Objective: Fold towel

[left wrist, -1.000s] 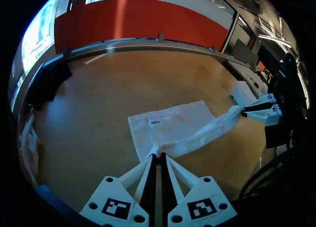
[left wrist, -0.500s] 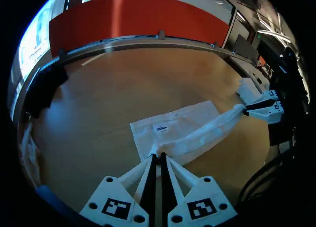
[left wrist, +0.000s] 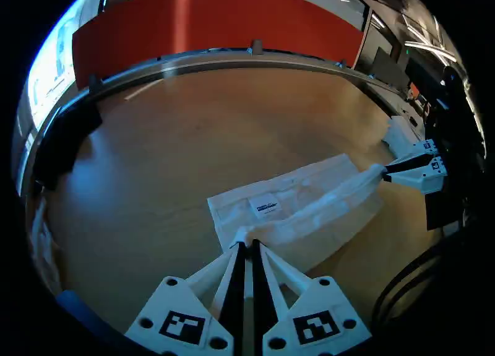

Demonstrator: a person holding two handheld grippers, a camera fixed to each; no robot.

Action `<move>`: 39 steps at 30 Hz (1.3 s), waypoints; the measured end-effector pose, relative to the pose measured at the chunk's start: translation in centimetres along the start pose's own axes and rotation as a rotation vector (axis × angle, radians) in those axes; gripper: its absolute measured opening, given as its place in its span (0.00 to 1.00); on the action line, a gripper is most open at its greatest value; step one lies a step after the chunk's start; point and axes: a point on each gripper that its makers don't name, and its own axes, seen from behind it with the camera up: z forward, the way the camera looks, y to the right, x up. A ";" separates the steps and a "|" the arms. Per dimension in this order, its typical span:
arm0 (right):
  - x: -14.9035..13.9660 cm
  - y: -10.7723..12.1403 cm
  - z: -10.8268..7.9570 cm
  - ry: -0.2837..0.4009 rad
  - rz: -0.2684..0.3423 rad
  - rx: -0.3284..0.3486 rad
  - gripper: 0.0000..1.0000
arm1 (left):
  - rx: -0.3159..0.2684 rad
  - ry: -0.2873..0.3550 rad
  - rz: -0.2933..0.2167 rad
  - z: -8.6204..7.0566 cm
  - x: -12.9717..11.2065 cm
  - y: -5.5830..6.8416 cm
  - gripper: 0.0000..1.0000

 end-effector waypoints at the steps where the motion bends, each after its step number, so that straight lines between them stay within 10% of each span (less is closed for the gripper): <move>1: 0.0 0.1 0.2 0.000 0.002 -0.003 0.14 | 0.003 0.000 0.000 0.2 0.1 -0.1 0.08; 27: 0.4 3.4 3.2 -0.012 -0.006 -0.115 0.56 | 0.092 0.008 0.041 2.3 1.2 -3.1 0.30; 39: 1.4 5.0 3.4 0.013 -0.005 -0.168 0.77 | 0.146 0.031 0.036 1.9 2.1 -4.4 0.81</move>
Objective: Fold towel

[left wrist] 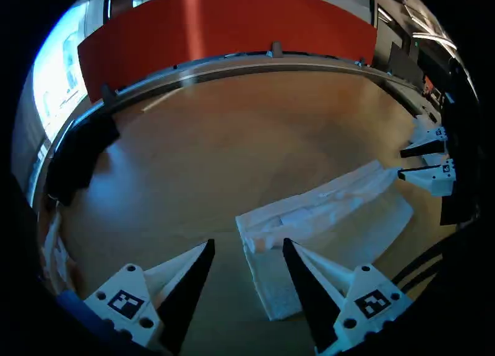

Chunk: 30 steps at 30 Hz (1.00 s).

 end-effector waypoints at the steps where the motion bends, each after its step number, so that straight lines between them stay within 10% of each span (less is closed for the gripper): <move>1: 0.1 0.1 0.0 0.004 -0.001 -0.004 0.80 | 0.005 0.002 -0.002 -0.1 0.1 -0.2 0.83; 10: 0.9 0.5 -0.3 0.028 -0.008 -0.024 0.97 | 0.022 0.019 -0.024 -0.8 0.3 -0.8 0.88; 30: -1.8 -2.2 -4.9 0.048 0.008 0.007 0.97 | 0.007 0.001 -0.070 -3.8 -3.2 1.2 0.88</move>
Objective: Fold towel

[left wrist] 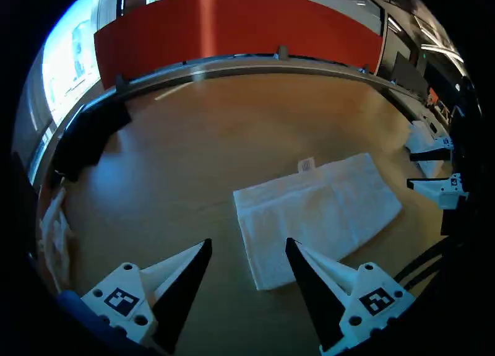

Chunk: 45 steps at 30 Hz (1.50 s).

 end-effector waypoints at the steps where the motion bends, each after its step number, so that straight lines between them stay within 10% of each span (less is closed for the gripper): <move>1: -0.2 -0.1 -0.3 0.000 0.001 0.000 0.97 | 0.001 0.000 -0.001 -0.3 -0.3 0.1 0.88; 45: -3.2 -2.7 -0.1 -0.036 -0.091 0.128 0.97 | 0.111 0.014 -0.147 -7.8 -6.8 -2.7 0.88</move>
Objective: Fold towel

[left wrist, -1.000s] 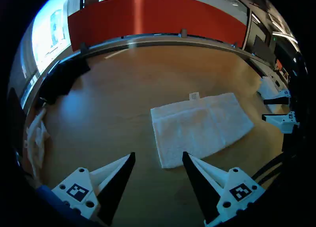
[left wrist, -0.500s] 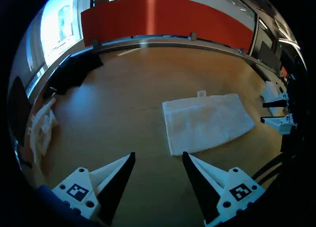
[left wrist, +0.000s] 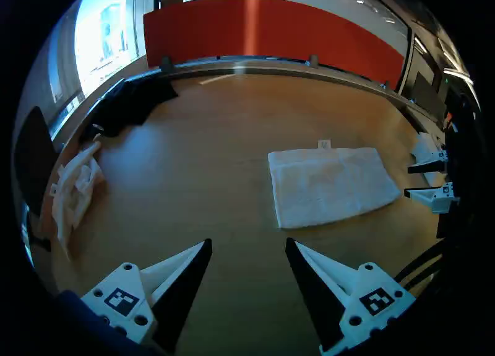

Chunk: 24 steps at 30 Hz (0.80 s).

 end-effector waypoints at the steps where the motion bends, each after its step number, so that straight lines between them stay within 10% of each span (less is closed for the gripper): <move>1: -0.3 -0.1 0.1 -0.005 -0.004 0.006 0.96 | 0.002 -0.001 -0.002 -0.1 -0.1 -0.1 0.88; 24: -3.1 -0.5 2.2 -0.065 -0.051 0.089 0.51 | 0.029 -0.018 -0.041 -2.3 -2.7 -1.1 0.88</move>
